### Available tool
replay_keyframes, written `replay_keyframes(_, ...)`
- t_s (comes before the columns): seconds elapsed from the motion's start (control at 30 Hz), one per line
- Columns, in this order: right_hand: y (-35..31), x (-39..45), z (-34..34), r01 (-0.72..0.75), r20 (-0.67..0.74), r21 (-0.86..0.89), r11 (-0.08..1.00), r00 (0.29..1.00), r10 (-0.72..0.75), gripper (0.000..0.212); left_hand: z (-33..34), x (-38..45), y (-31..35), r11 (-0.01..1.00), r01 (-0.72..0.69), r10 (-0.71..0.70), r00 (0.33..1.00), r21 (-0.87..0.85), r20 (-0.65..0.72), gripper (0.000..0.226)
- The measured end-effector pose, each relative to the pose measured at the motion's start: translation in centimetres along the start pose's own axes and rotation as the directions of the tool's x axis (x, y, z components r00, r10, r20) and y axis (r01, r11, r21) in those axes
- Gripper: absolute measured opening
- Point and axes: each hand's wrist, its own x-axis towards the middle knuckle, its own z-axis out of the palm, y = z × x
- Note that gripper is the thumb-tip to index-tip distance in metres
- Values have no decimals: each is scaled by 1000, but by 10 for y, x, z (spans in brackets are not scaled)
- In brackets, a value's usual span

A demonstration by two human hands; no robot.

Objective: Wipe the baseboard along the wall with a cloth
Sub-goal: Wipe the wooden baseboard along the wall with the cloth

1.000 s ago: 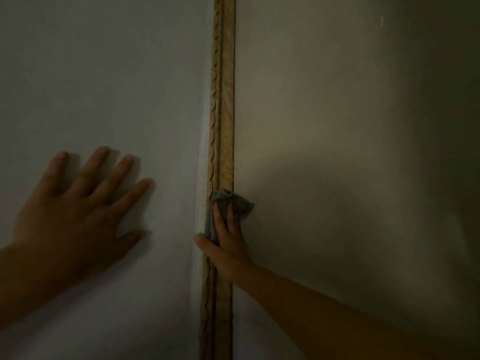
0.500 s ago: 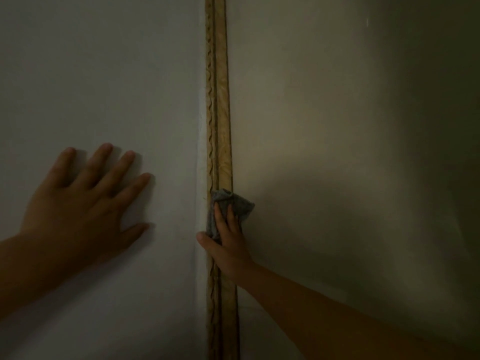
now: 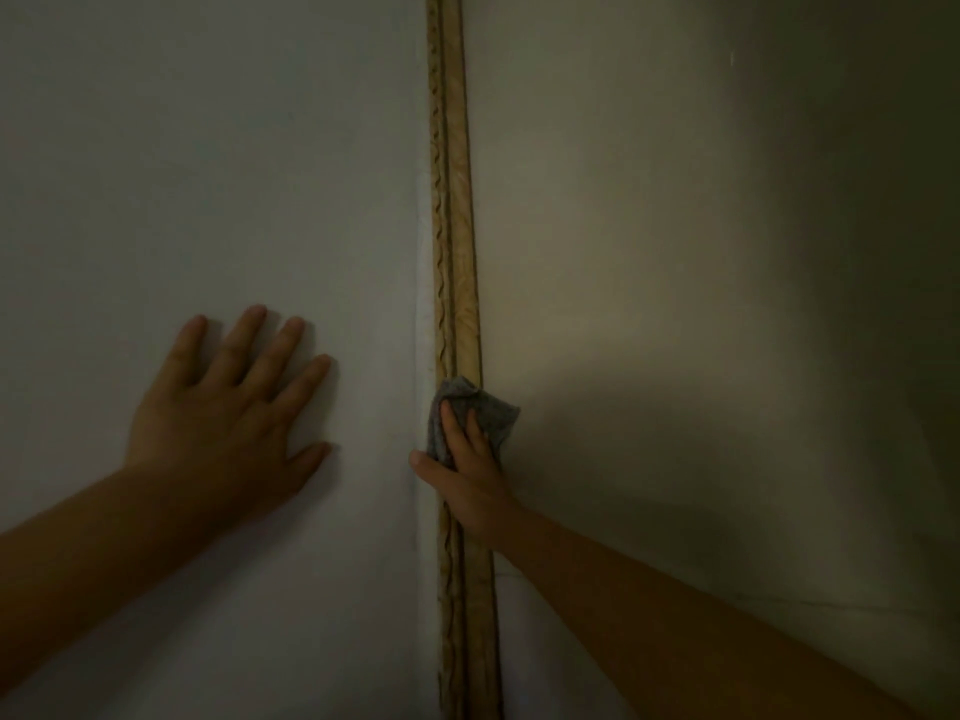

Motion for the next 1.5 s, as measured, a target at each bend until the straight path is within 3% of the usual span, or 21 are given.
replay_keyframes(0.47,0,-2,3,3,-4,11,1000,1000,-3,80,-4,-8,8,987,14,-28,996,162,86,83)
replay_keyframes(0.77,13,-13,8,6,12,55,998,1000,-7,82,-9,-33,22,994,19,-29,995,106,98,77)
replay_keyframes(0.9,27,-3,11,62,-48,26,998,997,-60,83,-12,-35,29,998,19,-25,992,54,123,69)
replay_keyframes(1.0,27,-3,18,32,-10,62,998,999,-32,91,-12,-34,27,997,-4,-9,987,77,163,70)
replay_keyframes(1.17,31,-15,27,41,11,112,993,999,-42,117,-8,-36,26,995,15,-27,993,98,117,69)
replay_keyframes(1.5,44,-42,31,-37,112,92,995,993,26,117,-7,-31,30,989,10,-24,995,145,98,69)
